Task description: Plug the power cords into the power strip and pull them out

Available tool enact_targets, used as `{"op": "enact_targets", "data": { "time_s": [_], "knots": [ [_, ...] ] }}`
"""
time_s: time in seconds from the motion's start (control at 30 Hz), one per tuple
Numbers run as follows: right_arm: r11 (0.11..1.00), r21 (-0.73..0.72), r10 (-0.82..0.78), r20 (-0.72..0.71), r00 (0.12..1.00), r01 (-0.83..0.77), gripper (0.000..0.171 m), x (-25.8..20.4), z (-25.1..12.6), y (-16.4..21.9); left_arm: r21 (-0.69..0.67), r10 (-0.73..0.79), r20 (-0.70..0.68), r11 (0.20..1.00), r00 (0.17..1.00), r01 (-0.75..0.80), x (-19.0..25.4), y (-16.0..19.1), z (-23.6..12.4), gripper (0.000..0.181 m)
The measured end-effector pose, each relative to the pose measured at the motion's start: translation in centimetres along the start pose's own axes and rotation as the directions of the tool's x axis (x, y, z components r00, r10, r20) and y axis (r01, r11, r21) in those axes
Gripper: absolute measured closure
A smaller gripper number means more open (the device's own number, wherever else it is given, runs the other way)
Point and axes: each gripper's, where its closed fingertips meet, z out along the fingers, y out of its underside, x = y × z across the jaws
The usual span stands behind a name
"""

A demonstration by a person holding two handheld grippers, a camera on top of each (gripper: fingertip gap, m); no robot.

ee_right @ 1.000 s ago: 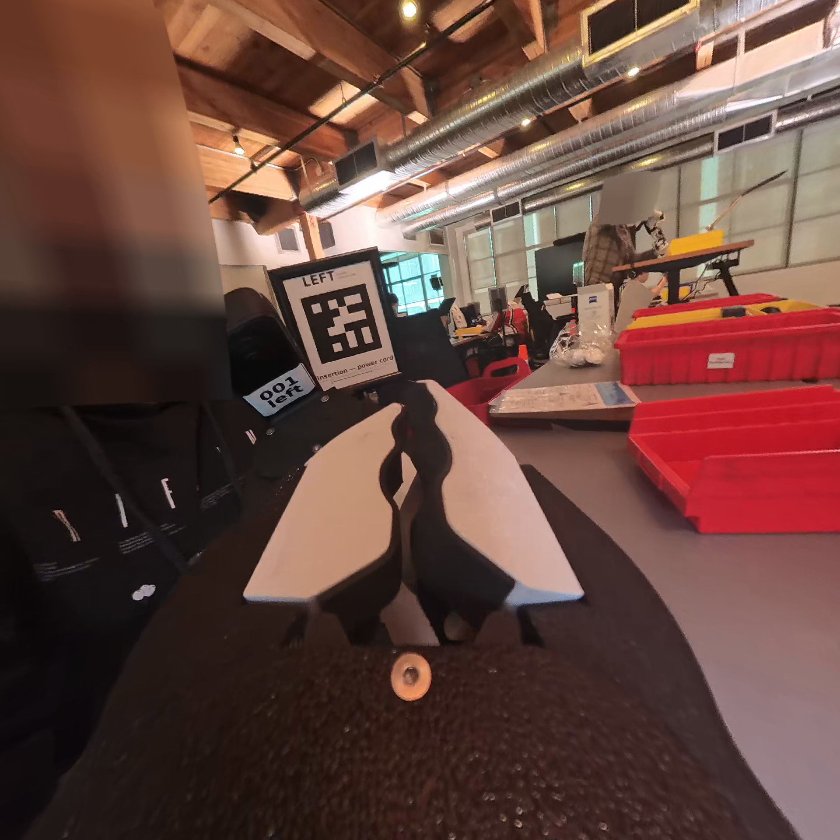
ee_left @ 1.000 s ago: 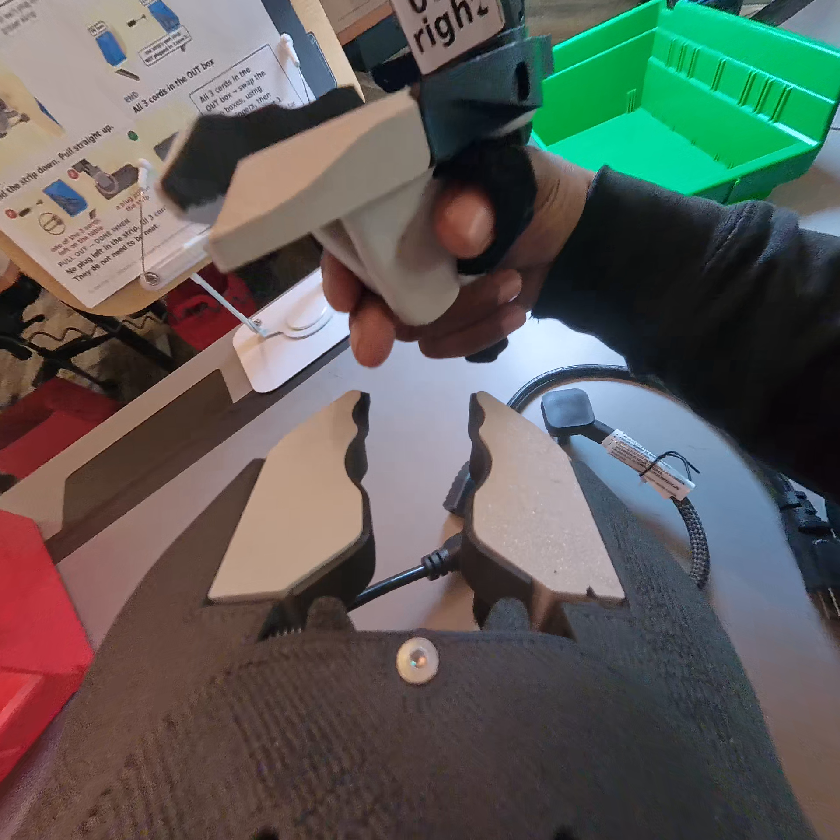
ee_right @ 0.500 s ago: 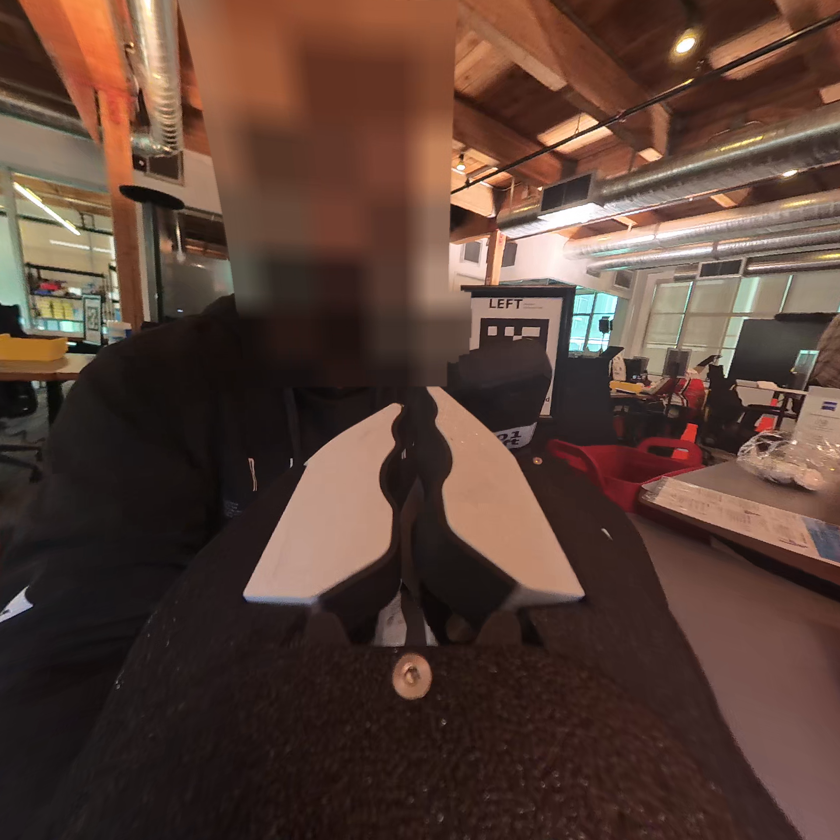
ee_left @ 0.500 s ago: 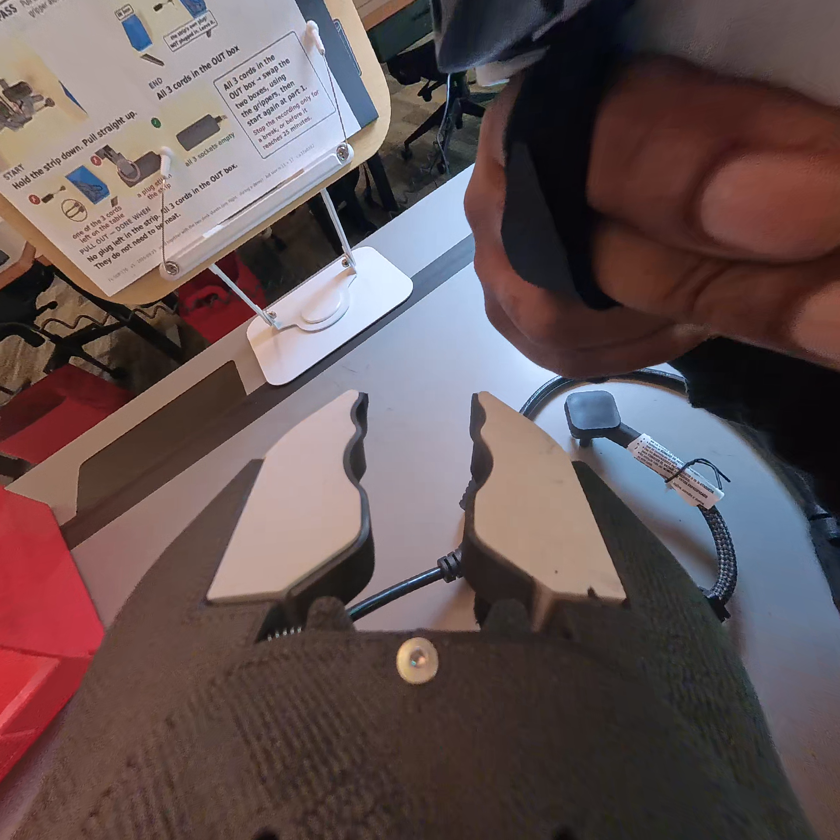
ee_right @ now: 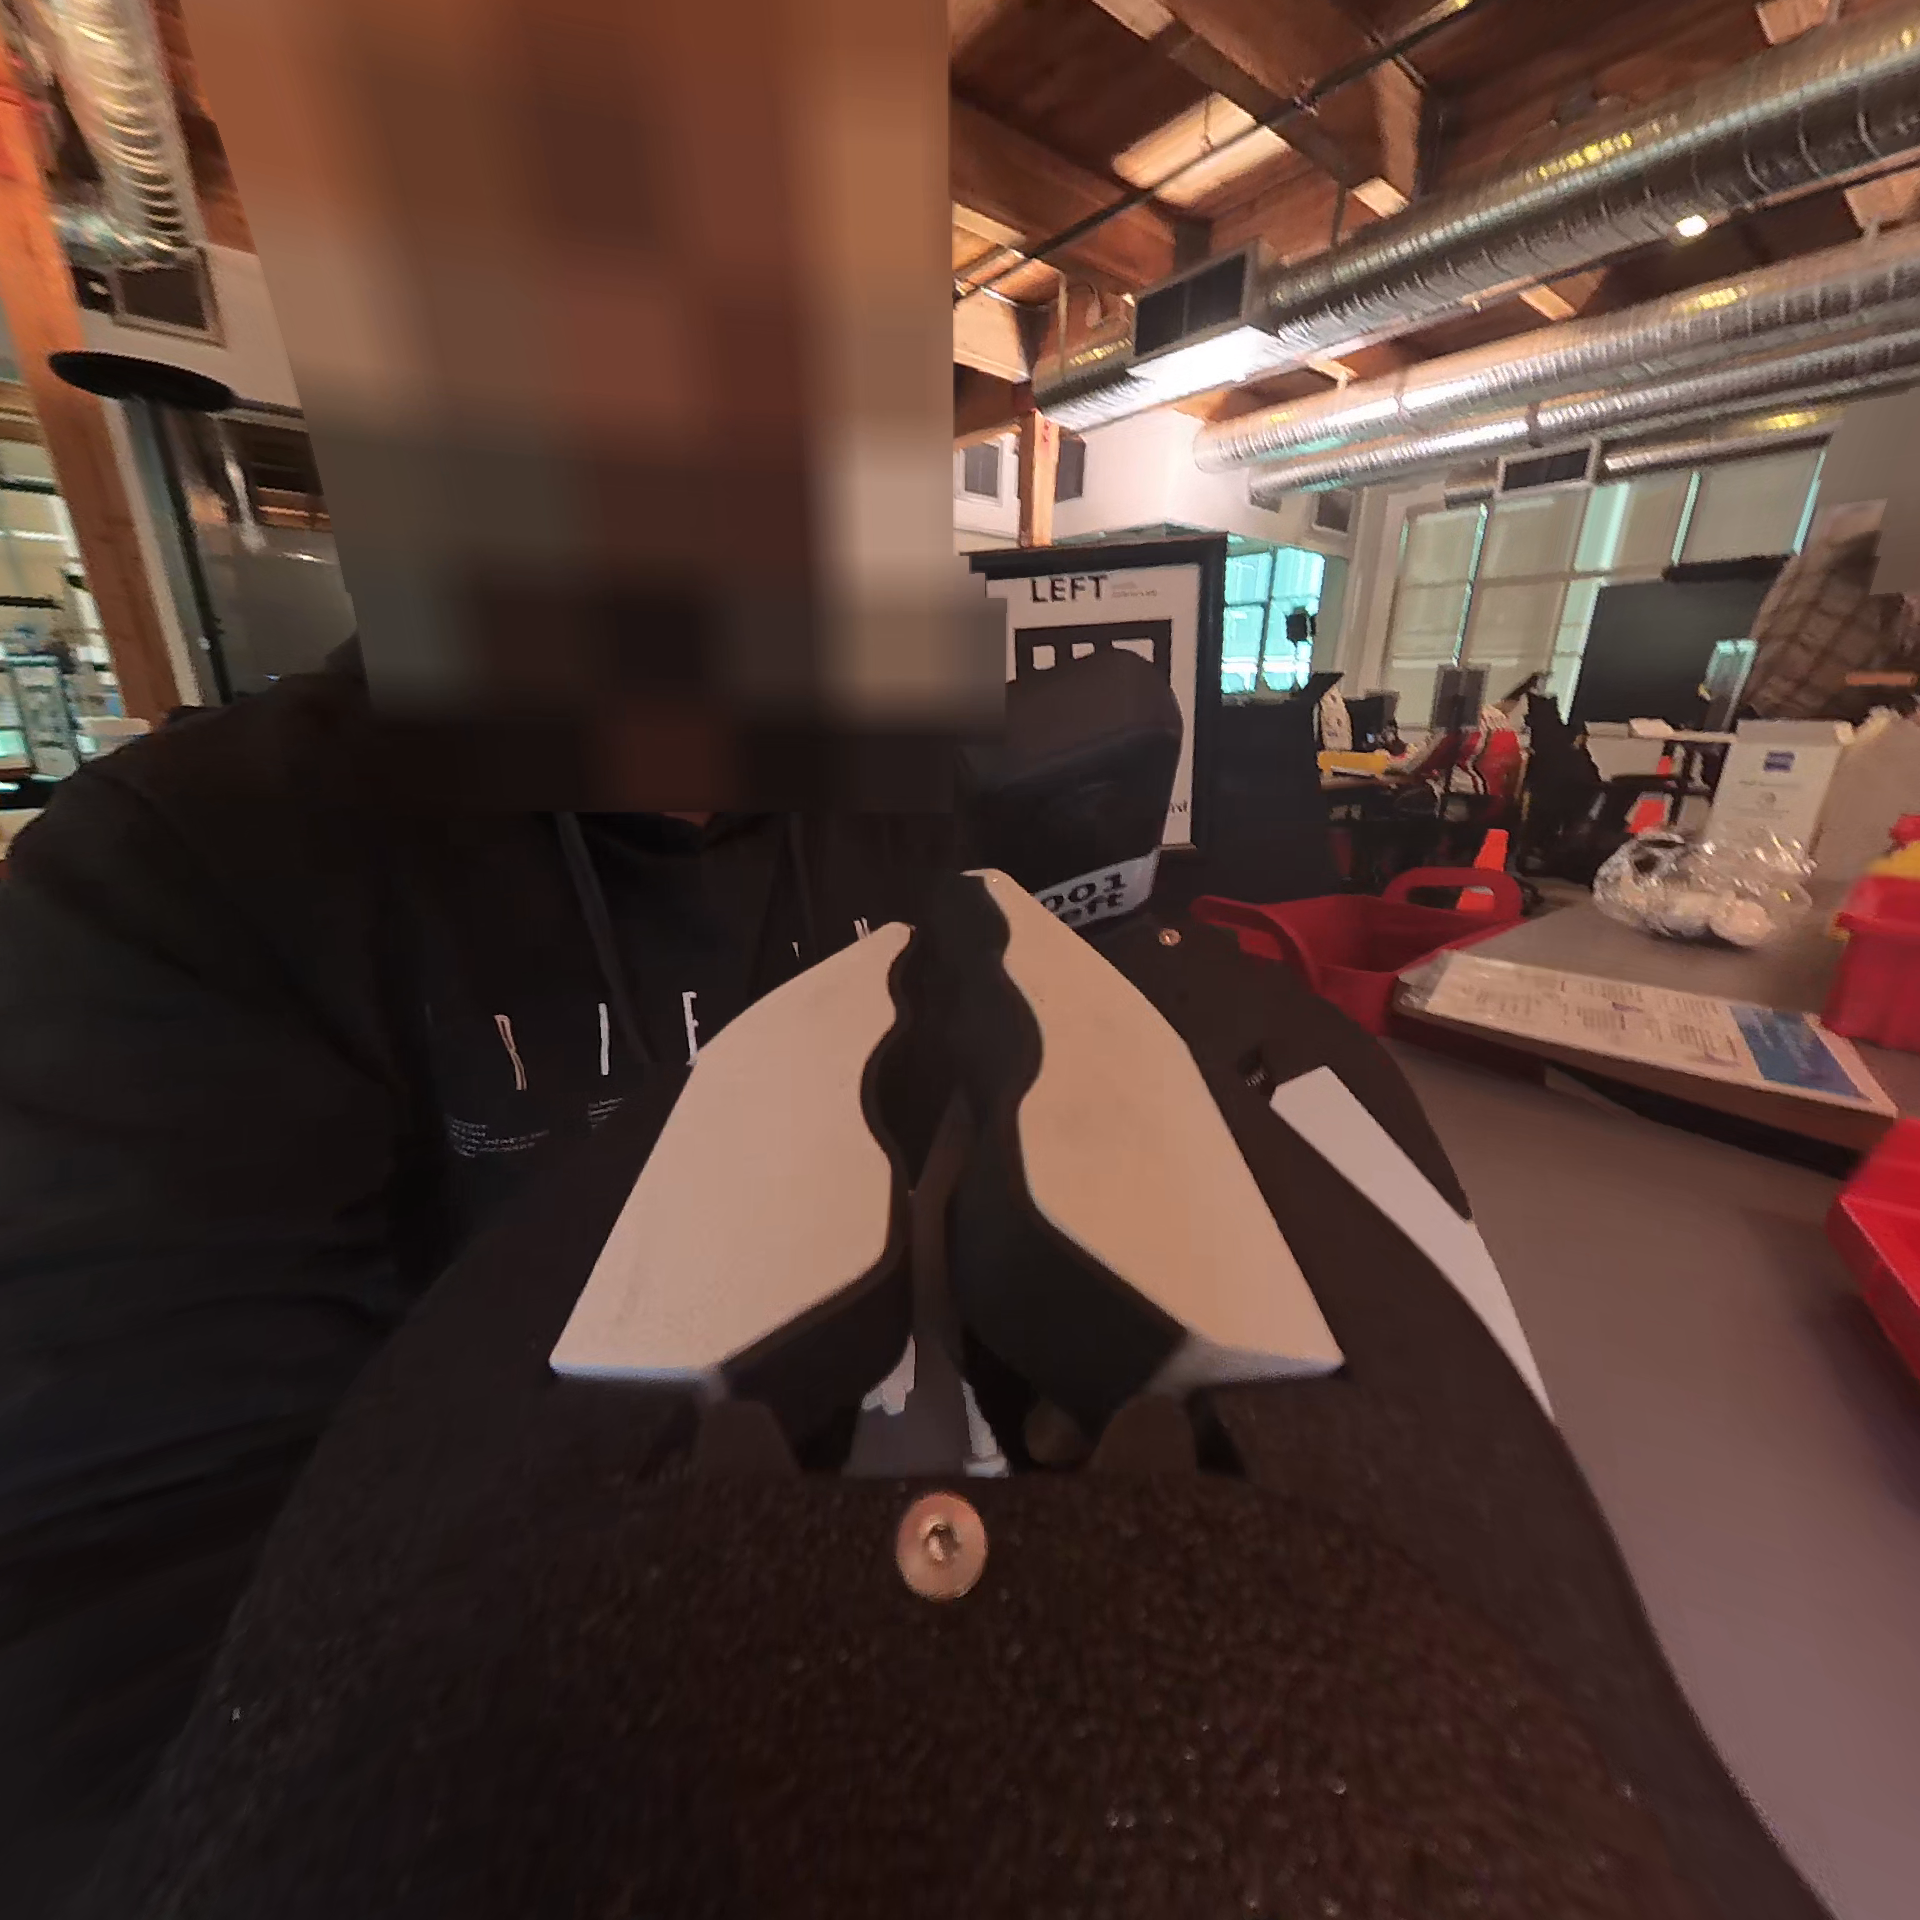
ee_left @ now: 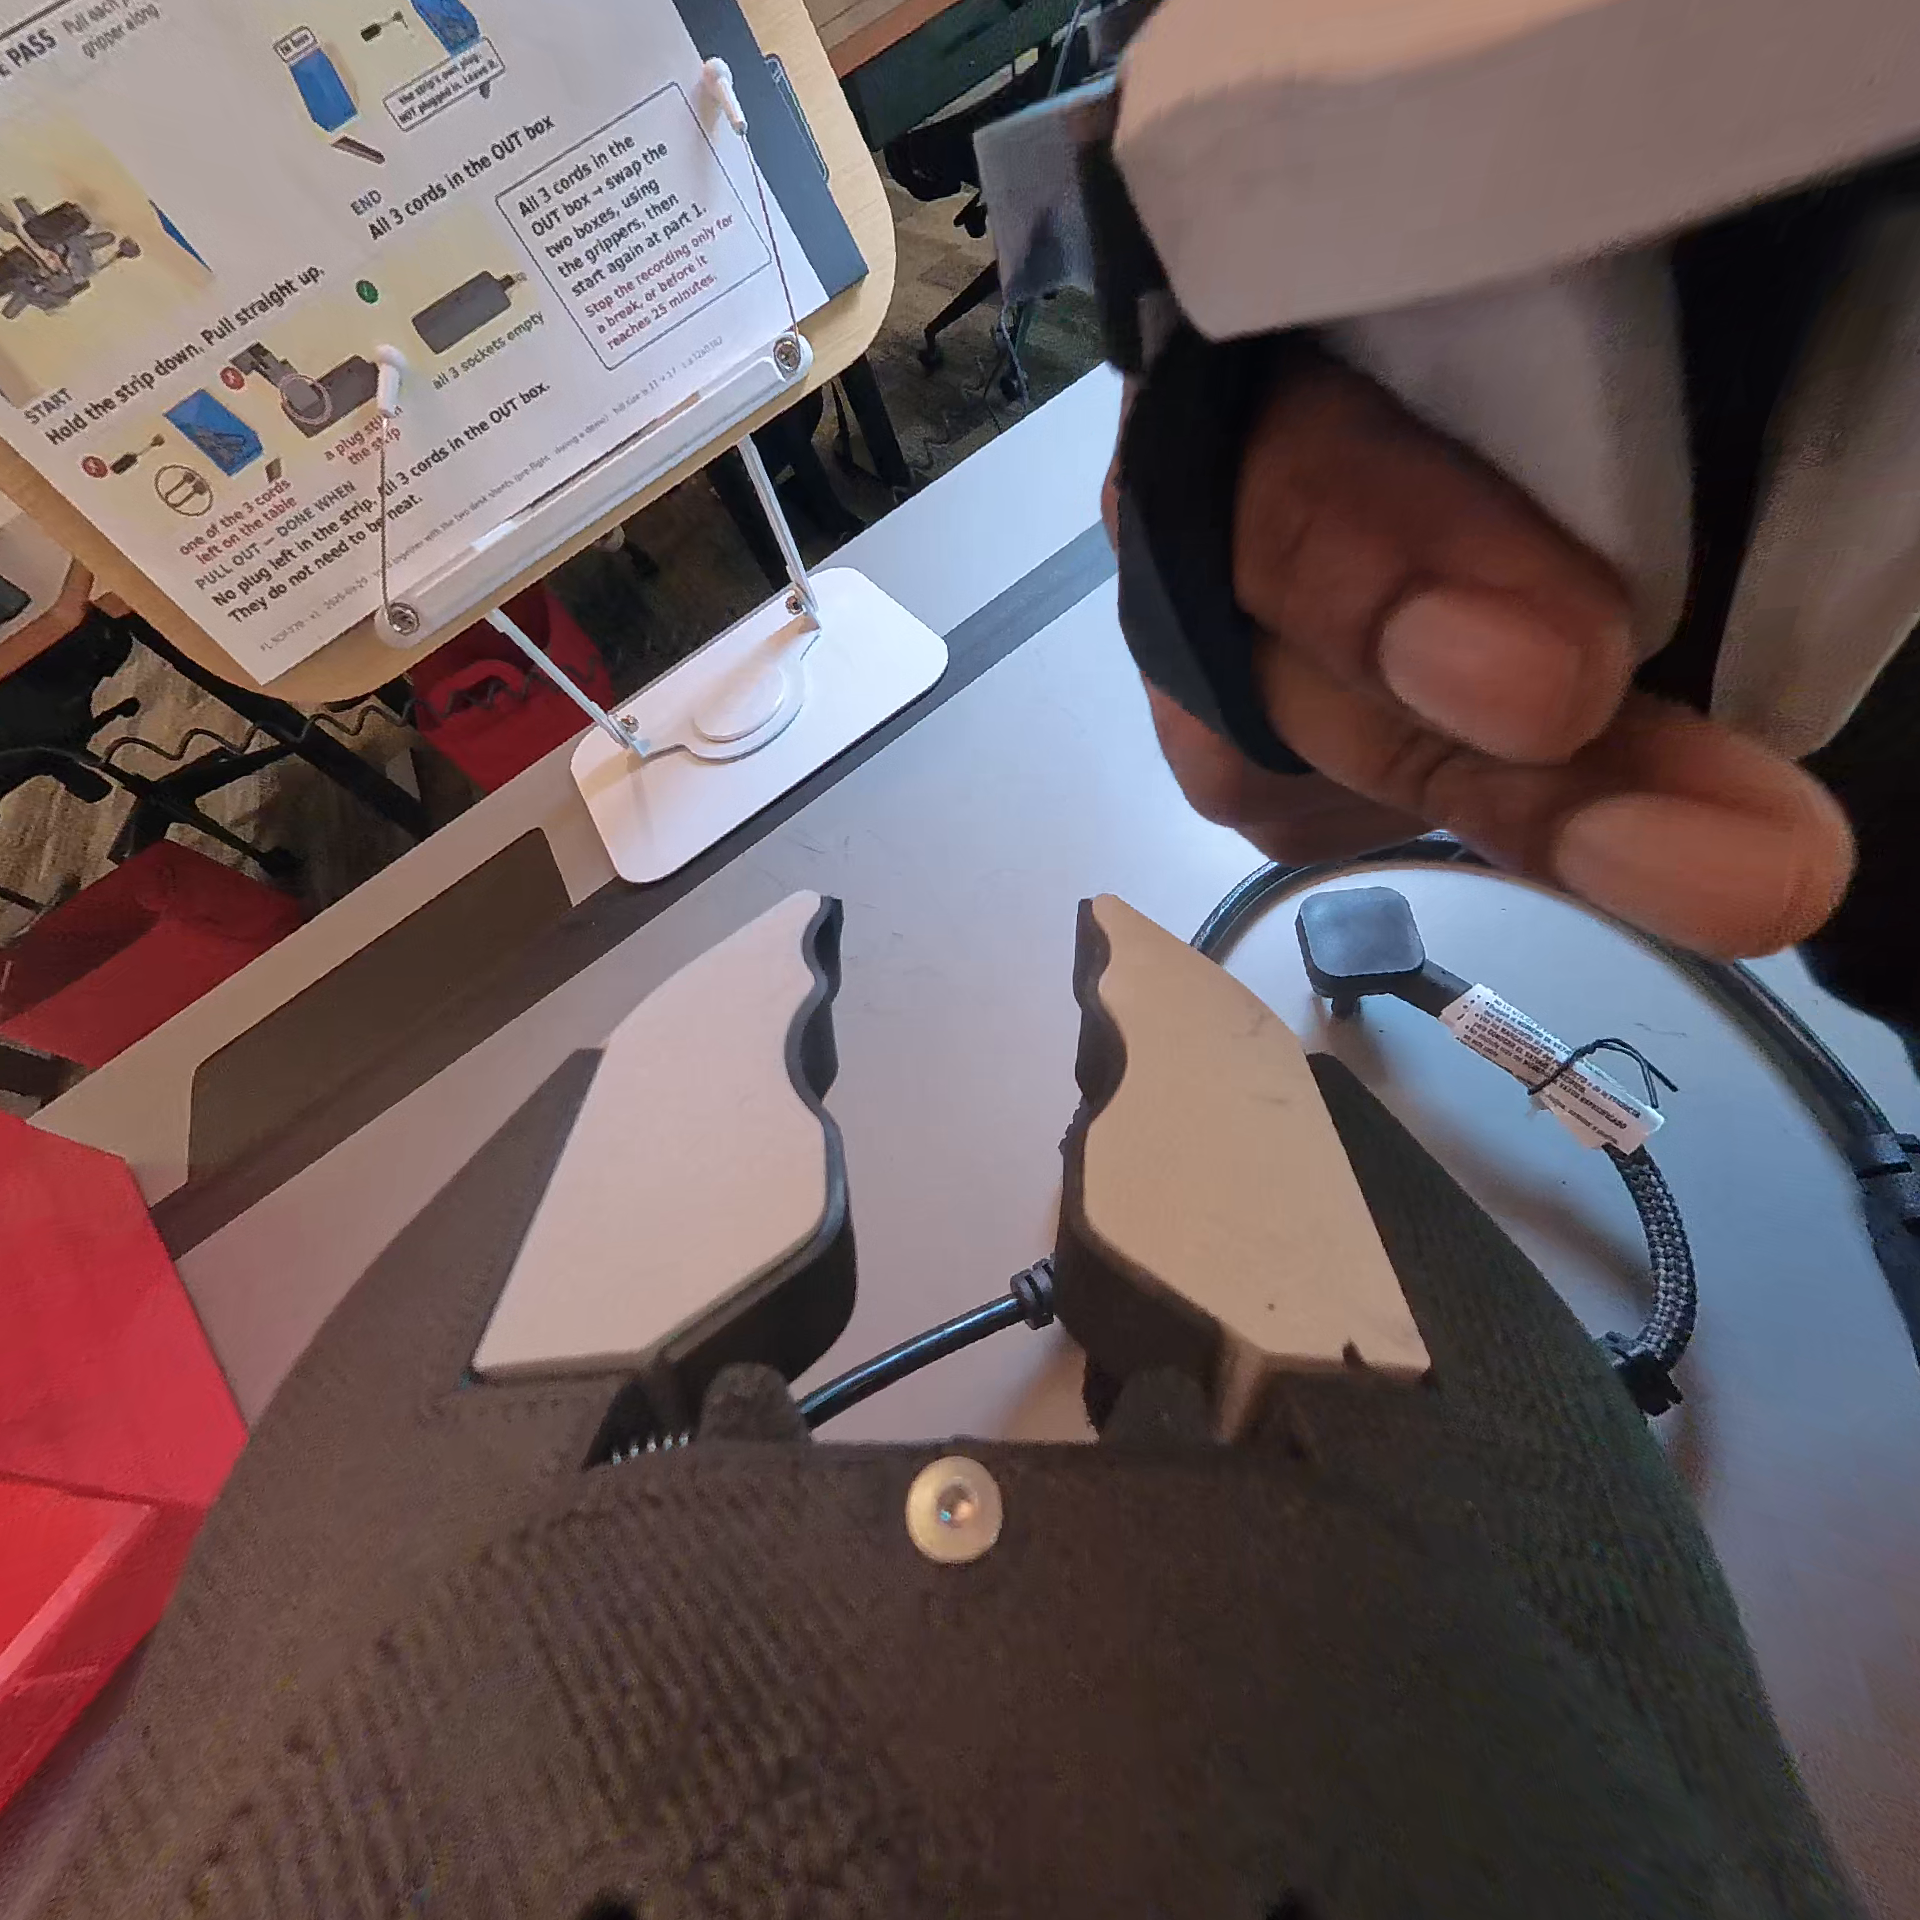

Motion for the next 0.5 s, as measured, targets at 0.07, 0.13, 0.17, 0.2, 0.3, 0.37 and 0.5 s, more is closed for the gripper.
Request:
{"op": "enact_targets", "data": {
  "time_s": [0.07,0.13,0.17,0.2,0.3,0.37,0.5],
  "knots": [
    [0.999,-0.046,0.02,-0.062,0.998,-0.023,0.16,0.4,-0.1,0.7,-0.003,0.002,0.003,1.0,1.0,-0.002,-0.1,0.1,0.0,0.138],
    [0.995,-0.085,0.036,-0.096,0.995,-0.044,0.159,0.2,-0.4,1.3,-0.006,0.004,0.004,1.0,1.0,-0.004,-0.2,0.3,0.0,0.139],
    [0.994,-0.097,0.039,-0.107,0.993,-0.05,0.155,-0.1,-0.6,1.4,-0.008,0.005,0.005,1.0,1.0,-0.005,-0.2,0.3,0.0,0.139],
    [0.993,-0.104,0.042,-0.113,0.993,-0.053,0.161,-0.4,-0.8,1.5,-0.009,0.008,0.006,1.0,1.0,-0.008,-0.1,0.3,0.1,0.139],
    [0.994,-0.098,0.035,-0.096,0.995,-0.045,0.17,-1.7,-1.0,1.3,-0.006,0.019,0.006,1.0,1.0,-0.019,0.2,0.1,0.1,0.139],
    [0.996,-0.082,0.02,-0.074,0.997,-0.026,0.17,-2.4,-0.8,1.0,-0.002,0.024,0.001,1.0,1.0,-0.024,0.5,-0.1,0.1,0.139],
    [0.996,-0.086,0.006,-0.047,0.999,-0.01,0.168,-2.9,-0.2,1.2,-0.003,0.039,0.004,0.999,0.999,-0.039,0.9,-0.3,0.1,0.139]
  ]
}}
